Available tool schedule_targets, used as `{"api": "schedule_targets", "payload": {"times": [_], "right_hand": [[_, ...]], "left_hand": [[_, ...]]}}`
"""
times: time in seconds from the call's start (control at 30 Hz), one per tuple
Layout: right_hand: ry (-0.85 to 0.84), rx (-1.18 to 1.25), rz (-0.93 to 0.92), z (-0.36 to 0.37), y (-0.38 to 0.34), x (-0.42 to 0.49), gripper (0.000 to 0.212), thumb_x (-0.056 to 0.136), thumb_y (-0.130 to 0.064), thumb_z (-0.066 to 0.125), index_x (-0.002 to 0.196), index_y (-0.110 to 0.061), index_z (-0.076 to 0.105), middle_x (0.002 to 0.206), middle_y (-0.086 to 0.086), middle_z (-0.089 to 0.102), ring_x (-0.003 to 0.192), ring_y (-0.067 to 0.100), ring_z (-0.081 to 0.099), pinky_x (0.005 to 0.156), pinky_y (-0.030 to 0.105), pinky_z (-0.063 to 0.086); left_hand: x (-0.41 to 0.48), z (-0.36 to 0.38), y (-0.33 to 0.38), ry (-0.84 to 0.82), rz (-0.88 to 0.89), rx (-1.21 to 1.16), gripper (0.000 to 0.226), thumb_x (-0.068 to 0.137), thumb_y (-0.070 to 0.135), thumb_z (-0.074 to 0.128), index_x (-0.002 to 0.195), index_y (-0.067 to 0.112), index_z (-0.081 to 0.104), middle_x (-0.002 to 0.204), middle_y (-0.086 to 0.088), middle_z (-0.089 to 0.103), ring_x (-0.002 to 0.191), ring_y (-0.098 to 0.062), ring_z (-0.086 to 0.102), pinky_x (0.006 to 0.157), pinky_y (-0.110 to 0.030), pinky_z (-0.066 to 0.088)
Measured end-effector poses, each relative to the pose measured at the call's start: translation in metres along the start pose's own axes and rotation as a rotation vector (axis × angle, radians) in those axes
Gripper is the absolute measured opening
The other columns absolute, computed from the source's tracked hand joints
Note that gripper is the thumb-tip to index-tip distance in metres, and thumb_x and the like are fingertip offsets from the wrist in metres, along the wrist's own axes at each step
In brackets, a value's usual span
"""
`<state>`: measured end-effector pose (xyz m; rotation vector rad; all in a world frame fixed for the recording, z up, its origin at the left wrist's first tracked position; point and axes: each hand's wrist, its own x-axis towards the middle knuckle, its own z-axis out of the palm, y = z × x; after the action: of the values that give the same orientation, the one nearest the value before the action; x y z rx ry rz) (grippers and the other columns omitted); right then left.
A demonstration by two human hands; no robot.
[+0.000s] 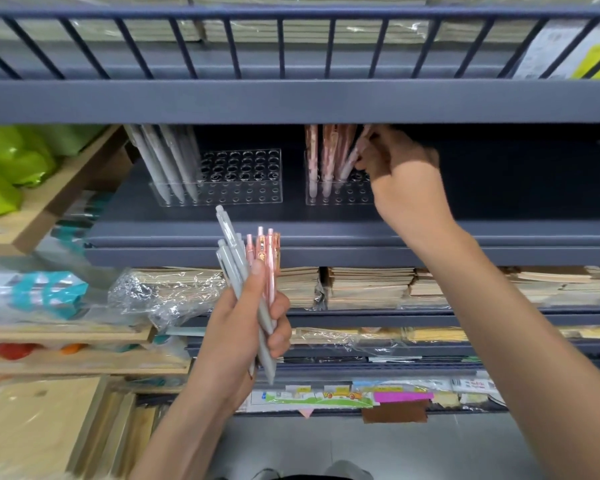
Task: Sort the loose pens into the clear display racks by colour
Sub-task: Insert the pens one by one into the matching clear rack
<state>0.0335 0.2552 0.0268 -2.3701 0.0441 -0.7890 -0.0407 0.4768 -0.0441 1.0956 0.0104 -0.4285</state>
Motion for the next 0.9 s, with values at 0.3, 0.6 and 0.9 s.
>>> {"api": "schedule_targets", "payload": {"times": [0.3, 0.6, 0.9], "right_hand": [[-0.162, -0.328, 0.054, 0.008, -0.013, 0.011, 0.031, 0.104, -0.027, 0.036, 0.125, -0.01, 0.05, 0.109, 0.023, 0.06, 0.095, 0.042, 0.052, 0.069, 0.033, 0.029], [-0.129, -0.021, 0.163, 0.005, -0.003, 0.007, 0.035, 0.098, -0.029, 0.054, 0.131, -0.019, 0.055, 0.1, -0.001, 0.071, 0.088, 0.015, 0.06, 0.077, 0.007, 0.037], [-0.234, 0.463, 0.247, -0.003, -0.017, -0.038, 0.009, 0.089, -0.021, 0.064, 0.087, -0.025, 0.072, 0.075, -0.005, 0.074, 0.059, 0.005, 0.063, 0.057, 0.021, 0.052]], "left_hand": [[-0.002, -0.009, 0.003, 0.039, 0.045, 0.024, 0.029, 0.102, 0.029, 0.05, 0.074, 0.026, 0.059, 0.066, -0.007, 0.051, 0.038, -0.015, 0.035, 0.035, -0.023, 0.032], [-0.002, -0.014, 0.004, 0.058, 0.082, 0.109, 0.017, 0.086, 0.027, 0.061, 0.07, 0.025, 0.066, 0.08, -0.017, 0.047, 0.038, -0.017, 0.039, 0.036, -0.025, 0.035], [0.001, -0.004, -0.002, 0.017, 0.114, 0.129, 0.023, 0.087, 0.024, 0.061, 0.087, 0.001, 0.058, 0.068, -0.011, 0.06, 0.037, -0.019, 0.043, 0.035, -0.021, 0.034]]}}
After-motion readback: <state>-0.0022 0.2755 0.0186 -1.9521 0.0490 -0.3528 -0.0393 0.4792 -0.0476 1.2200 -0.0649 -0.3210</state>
